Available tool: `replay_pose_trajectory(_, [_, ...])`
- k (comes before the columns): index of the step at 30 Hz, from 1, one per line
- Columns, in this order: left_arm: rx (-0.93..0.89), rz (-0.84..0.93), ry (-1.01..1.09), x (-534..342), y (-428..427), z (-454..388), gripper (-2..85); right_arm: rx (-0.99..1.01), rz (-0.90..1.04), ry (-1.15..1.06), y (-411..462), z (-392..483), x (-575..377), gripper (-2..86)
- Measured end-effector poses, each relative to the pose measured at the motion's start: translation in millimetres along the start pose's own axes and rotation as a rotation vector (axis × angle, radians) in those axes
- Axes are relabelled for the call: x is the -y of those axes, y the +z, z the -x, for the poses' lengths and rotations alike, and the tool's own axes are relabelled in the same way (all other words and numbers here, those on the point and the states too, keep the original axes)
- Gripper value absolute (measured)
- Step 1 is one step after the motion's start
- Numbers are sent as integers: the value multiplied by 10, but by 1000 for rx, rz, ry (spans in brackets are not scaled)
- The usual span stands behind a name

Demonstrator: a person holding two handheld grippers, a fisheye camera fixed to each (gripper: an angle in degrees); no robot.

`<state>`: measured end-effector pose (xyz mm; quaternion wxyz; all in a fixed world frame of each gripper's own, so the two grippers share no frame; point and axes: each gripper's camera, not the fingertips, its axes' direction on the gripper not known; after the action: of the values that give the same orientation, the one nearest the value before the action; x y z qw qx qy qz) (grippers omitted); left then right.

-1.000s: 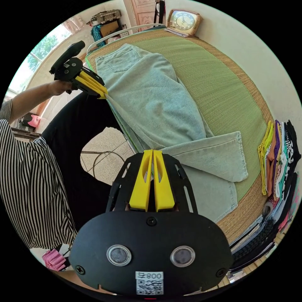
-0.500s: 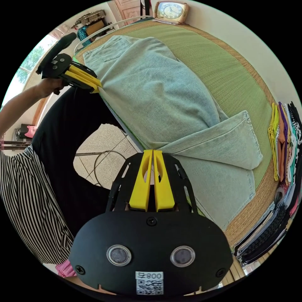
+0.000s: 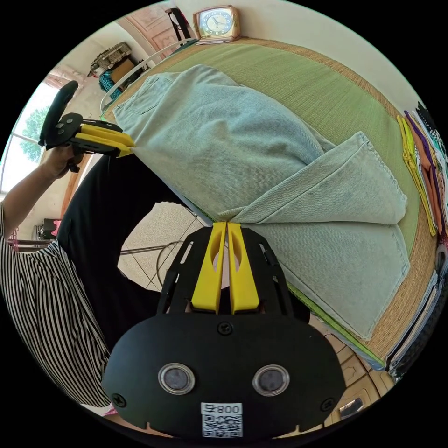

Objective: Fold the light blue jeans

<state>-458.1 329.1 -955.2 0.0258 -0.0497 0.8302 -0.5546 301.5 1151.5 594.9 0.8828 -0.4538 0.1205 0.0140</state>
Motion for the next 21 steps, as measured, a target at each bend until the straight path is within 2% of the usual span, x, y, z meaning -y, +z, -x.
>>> replay_pose_trajectory(5, [-192,-168,-58,101,-153,97,39,115,-37,107,-295,-239,-268,2])
replay_pose_trajectory(9, [-298,-197,-27,459,-87,88,42,160,-135,224,-727,-505,-593,6])
replay_pose_trajectory(11, [-364,-206,15,789,-4,40,45,143,-194,269,-972,-650,-669,11])
replay_pose_trajectory(16, [-397,-184,94,1449,176,-116,47,26,-292,375,-1581,-1168,-477,54])
replay_pose_trajectory(21, [-421,-170,111,1856,323,-191,46,-106,-234,411,-1765,-1552,-23,82])
